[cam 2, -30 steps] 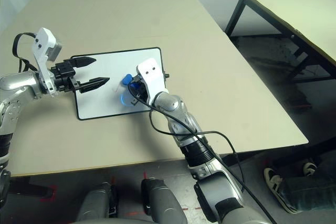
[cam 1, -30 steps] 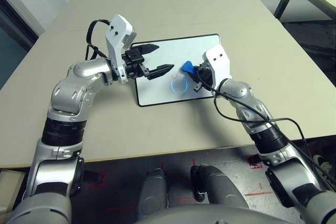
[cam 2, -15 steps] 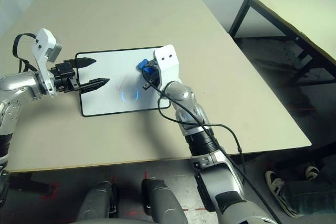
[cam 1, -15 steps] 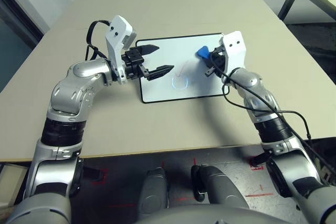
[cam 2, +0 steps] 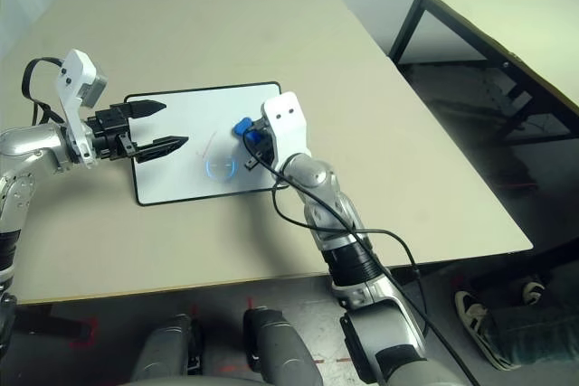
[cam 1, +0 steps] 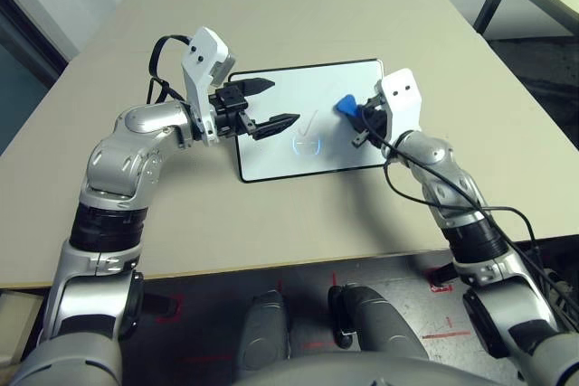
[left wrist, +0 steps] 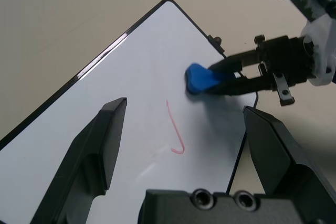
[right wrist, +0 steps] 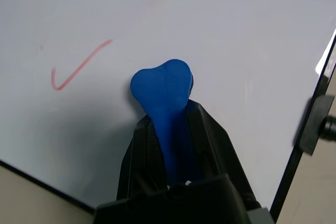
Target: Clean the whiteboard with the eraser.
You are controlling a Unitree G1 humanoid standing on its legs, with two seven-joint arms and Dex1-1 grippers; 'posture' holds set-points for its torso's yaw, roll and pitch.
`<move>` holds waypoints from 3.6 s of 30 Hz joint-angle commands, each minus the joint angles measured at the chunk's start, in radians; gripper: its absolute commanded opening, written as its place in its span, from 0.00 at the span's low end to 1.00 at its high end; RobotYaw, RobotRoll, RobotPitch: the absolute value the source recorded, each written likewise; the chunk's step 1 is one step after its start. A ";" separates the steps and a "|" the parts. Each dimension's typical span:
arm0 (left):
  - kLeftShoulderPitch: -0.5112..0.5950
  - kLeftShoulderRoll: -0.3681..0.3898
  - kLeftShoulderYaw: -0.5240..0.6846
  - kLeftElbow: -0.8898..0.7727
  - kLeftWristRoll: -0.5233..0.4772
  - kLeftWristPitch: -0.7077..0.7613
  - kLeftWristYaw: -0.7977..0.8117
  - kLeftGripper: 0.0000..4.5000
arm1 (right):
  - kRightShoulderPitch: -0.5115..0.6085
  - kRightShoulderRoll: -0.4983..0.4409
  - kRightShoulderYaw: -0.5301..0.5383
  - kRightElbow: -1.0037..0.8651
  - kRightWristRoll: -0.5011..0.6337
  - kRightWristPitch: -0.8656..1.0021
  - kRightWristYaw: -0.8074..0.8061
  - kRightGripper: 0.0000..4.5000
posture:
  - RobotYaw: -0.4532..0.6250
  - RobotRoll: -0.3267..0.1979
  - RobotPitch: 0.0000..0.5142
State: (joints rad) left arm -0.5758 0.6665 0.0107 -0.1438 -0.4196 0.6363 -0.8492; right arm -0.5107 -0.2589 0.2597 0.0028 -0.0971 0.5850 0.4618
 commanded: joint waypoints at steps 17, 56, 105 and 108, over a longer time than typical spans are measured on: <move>-0.004 0.018 -0.031 0.007 0.014 0.010 -0.019 1.00 | -0.089 0.060 0.012 0.111 0.015 0.043 -0.003 0.18 | 0.48 0.62 0.24; 0.099 0.141 0.014 -0.136 -0.037 0.143 -0.022 1.00 | -0.115 0.084 0.214 0.189 -0.075 0.015 0.058 0.18 | 0.51 0.62 0.30; 0.109 0.149 0.003 -0.109 -0.037 0.126 -0.048 1.00 | -0.185 0.017 0.215 0.107 -0.134 0.085 0.080 0.17 | 0.51 0.62 0.33; 0.109 0.146 0.001 -0.110 -0.038 0.127 -0.047 1.00 | -0.217 0.026 0.174 0.105 -0.130 0.063 0.044 0.17 | 0.50 0.62 0.34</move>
State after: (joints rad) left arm -0.4786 0.8076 0.0224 -0.2626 -0.4653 0.7669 -0.8909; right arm -0.7326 -0.2213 0.4783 0.0534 -0.2062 0.6286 0.5479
